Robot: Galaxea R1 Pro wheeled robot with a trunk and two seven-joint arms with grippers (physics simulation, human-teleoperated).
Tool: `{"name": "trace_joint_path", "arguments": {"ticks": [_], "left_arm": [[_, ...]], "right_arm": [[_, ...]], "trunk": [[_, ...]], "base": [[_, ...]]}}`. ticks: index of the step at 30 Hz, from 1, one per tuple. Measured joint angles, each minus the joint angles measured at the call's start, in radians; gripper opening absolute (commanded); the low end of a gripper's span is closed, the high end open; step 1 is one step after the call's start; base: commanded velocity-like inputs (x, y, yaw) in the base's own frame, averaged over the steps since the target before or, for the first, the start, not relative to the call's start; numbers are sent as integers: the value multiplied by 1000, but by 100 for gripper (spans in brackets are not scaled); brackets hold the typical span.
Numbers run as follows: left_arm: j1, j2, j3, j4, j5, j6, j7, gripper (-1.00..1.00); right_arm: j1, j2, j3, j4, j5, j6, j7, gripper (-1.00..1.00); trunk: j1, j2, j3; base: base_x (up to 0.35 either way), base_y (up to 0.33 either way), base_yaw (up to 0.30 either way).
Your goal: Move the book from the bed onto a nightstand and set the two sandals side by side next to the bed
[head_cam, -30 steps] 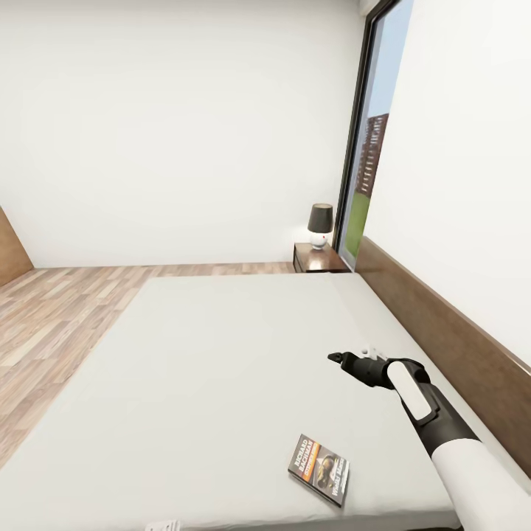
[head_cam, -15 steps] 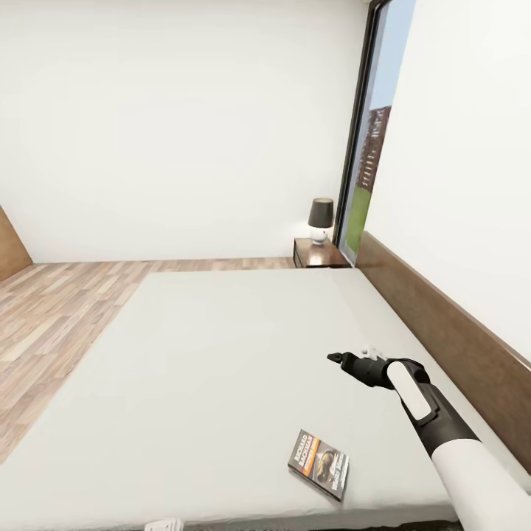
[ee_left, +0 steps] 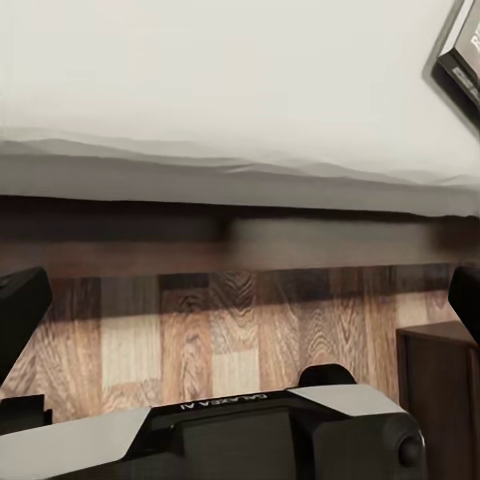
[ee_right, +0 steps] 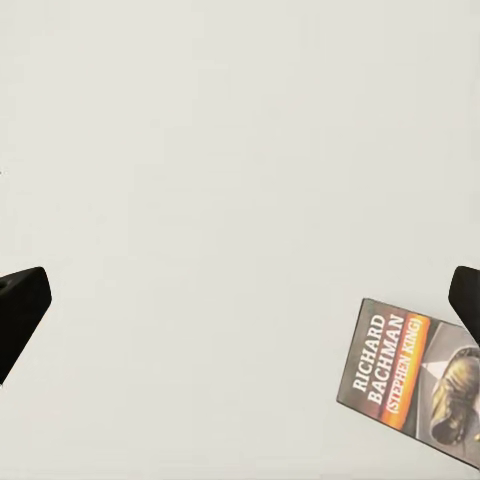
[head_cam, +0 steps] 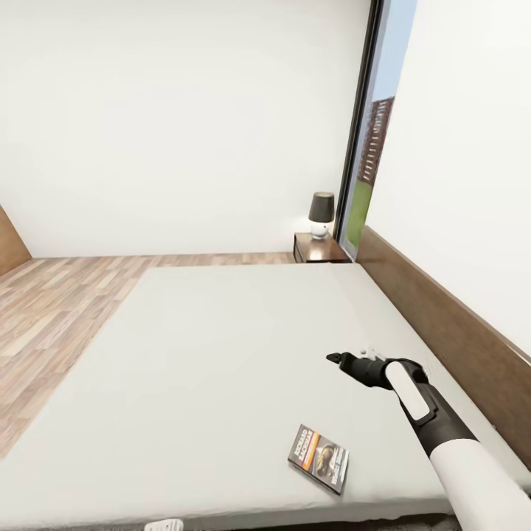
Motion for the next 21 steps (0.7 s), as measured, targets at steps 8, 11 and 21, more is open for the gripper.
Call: {"name": "trace_joint_path", "arguments": {"ticks": [8, 11, 21], "left_arm": [[0, 0, 1, 0, 2, 1, 0, 100], [0, 0, 1, 0, 2, 1, 0, 100], [0, 0, 2, 0, 2, 1, 0, 100]], "right_arm": [[0, 11, 1, 14, 1, 0, 0, 100], [0, 12, 1, 53, 2, 0, 0, 100], [0, 12, 2, 100, 1, 0, 0, 100]], "trunk": [[0, 0, -13], [0, 0, -17], [0, 0, -33]], "base": [[0, 0, 0], [0, 0, 0], [0, 0, 0]]}}
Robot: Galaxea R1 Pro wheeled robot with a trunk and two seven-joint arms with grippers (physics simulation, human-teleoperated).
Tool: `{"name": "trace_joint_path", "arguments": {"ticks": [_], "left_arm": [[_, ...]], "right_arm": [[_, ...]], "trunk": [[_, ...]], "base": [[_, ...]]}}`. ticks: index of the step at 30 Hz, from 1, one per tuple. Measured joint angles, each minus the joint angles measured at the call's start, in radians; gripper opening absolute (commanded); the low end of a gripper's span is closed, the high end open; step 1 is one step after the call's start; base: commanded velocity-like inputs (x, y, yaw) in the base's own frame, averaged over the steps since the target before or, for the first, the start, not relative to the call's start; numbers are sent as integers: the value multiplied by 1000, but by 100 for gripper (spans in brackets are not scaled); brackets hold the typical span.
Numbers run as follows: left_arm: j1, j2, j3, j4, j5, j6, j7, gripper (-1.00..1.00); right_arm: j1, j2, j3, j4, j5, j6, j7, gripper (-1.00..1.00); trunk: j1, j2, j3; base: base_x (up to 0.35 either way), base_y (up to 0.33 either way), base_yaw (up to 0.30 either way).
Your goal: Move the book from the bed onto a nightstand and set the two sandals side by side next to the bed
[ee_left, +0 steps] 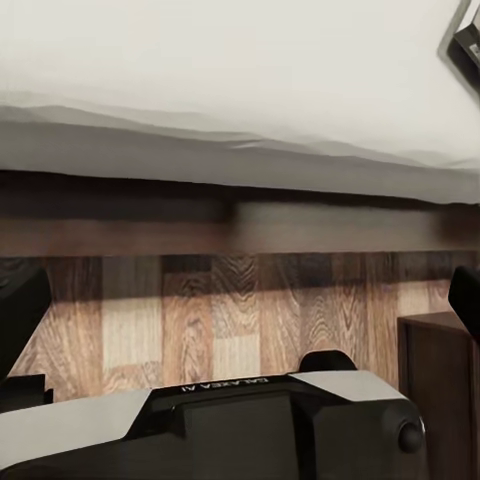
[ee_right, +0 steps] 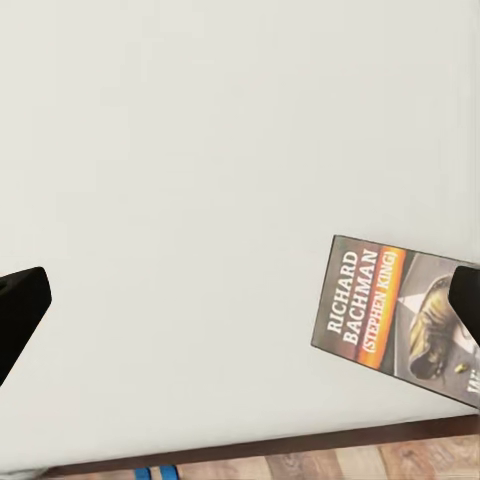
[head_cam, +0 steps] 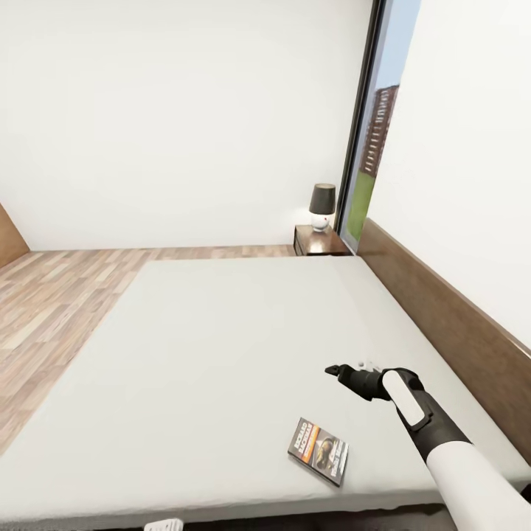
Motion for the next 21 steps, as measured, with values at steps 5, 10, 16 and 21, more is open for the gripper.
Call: {"name": "trace_joint_path", "arguments": {"ticks": [5, 10, 16, 21], "left_arm": [[0, 0, 1, 0, 0, 0, 0, 100], [0, 0, 1, 0, 1, 0, 1, 100], [0, 0, 3, 0, 2, -1, 1, 100], [0, 0, 5, 0, 2, 0, 2, 100]], "right_arm": [[0, 0, 0, 3, 0, 0, 0, 100], [0, 0, 0, 4, 0, 0, 0, 100], [0, 1, 0, 4, 0, 0, 0, 100], [0, 6, 1, 4, 2, -1, 0, 100]], "trunk": [[0, 0, -8], [0, 0, -16], [0, 0, -25], [0, 0, -33]], "base": [[0, 0, 0], [0, 0, 0], [0, 0, 0], [0, 0, 0]]}}
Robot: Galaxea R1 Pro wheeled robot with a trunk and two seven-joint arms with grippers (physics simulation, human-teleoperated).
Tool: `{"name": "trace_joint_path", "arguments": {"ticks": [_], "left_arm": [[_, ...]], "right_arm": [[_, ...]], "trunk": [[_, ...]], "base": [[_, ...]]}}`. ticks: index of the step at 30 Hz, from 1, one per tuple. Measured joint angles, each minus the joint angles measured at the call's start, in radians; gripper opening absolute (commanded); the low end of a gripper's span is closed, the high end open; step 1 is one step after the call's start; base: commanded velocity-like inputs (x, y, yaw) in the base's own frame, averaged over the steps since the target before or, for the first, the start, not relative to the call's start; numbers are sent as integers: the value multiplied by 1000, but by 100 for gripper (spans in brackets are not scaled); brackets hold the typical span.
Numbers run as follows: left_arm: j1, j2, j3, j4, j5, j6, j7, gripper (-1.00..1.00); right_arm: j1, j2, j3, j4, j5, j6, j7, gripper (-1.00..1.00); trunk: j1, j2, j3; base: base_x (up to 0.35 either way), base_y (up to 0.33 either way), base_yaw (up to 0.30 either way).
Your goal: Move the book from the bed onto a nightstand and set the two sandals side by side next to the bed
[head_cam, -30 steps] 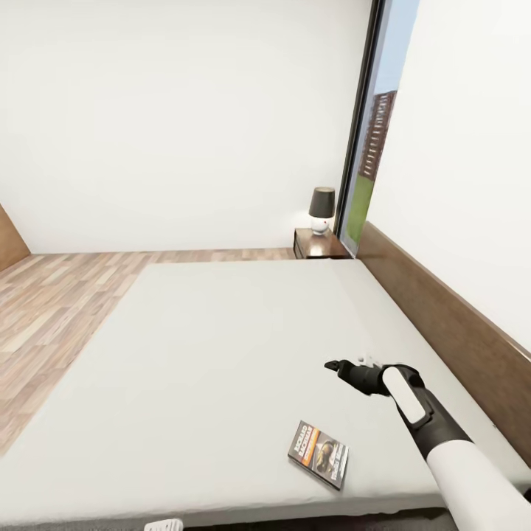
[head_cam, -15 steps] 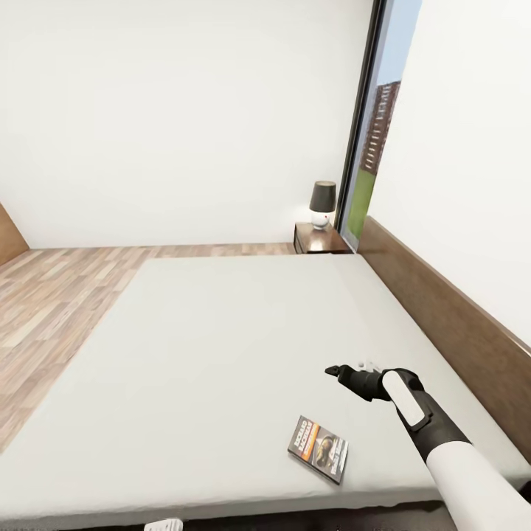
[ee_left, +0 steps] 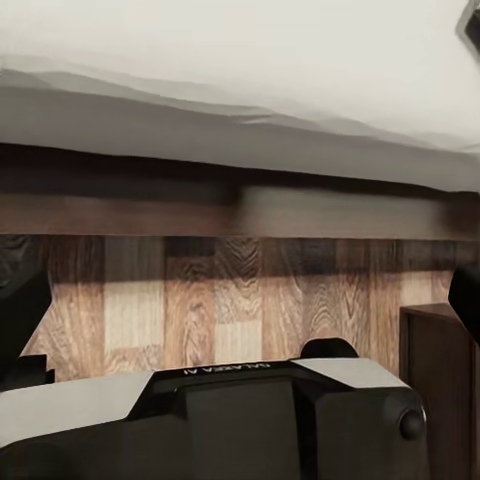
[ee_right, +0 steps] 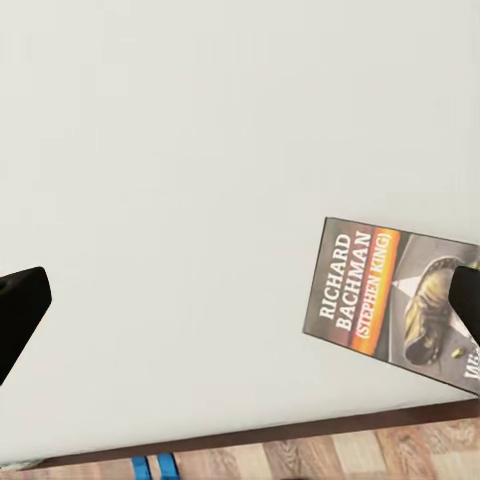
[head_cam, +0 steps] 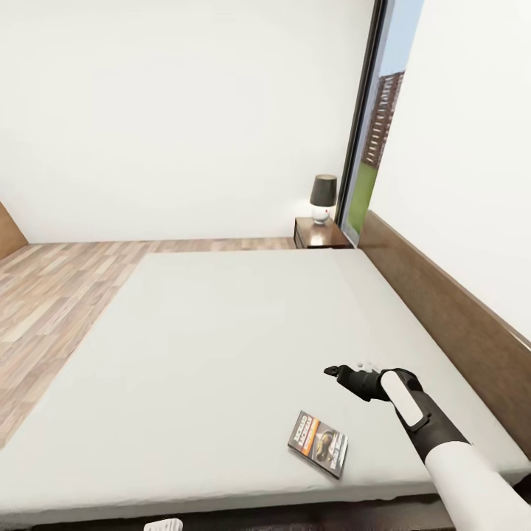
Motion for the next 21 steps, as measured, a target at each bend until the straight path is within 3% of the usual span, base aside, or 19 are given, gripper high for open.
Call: {"name": "trace_joint_path", "arguments": {"ticks": [7, 21], "left_arm": [[0, 0, -1, 0, 0, 0, 0, 100], [0, 0, -2, 0, 0, 0, -1, 100]], "right_arm": [[0, 32, -1, 0, 3, 0, 0, 100], [0, 36, -1, 0, 4, 0, 0, 100]], "trunk": [[0, 0, -11], [0, 0, -33]], "base": [[0, 0, 0], [0, 0, 0]]}}
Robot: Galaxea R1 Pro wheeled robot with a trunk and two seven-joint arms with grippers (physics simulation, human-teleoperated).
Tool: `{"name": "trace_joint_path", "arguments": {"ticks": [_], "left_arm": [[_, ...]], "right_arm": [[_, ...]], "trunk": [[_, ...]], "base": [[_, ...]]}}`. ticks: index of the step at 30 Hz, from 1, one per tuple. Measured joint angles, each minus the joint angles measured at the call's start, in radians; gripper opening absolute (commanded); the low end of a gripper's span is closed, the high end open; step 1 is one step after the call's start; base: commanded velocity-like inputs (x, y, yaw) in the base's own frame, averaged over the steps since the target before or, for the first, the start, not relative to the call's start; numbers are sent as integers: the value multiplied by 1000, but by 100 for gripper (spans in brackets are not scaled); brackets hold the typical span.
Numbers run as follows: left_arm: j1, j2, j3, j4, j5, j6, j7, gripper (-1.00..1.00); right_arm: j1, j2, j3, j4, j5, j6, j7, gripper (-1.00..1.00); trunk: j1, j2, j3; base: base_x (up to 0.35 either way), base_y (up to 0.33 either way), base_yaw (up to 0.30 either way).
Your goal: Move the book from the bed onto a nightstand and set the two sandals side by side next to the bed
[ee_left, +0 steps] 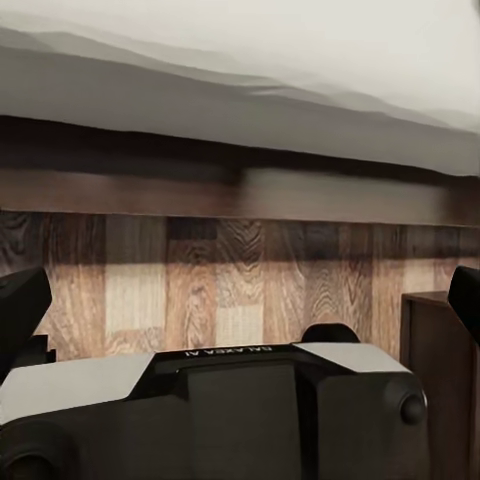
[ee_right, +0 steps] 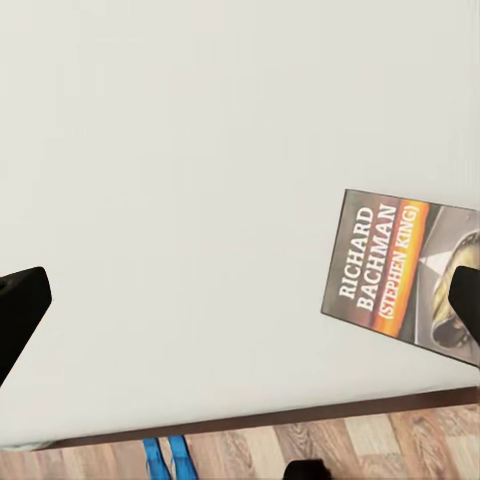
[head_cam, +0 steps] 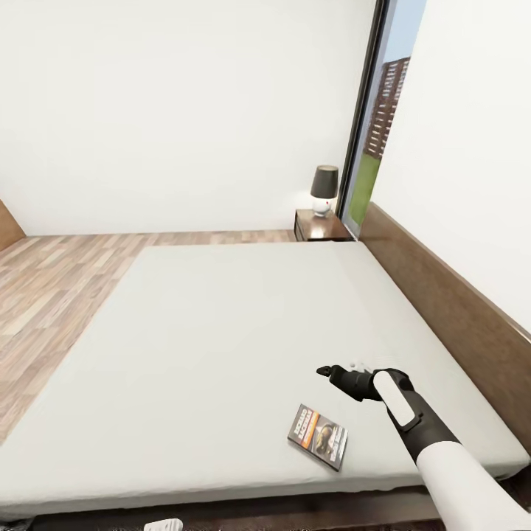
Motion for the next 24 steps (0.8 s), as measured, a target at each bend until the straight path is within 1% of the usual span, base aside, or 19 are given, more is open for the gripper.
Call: {"name": "trace_joint_path", "arguments": {"ticks": [24], "left_arm": [[0, 2, 4, 0, 1, 1, -2, 100]], "right_arm": [[0, -1, -4, -6, -3, 2, 0, 100]], "trunk": [[0, 0, -38]], "base": [[0, 0, 0]]}}
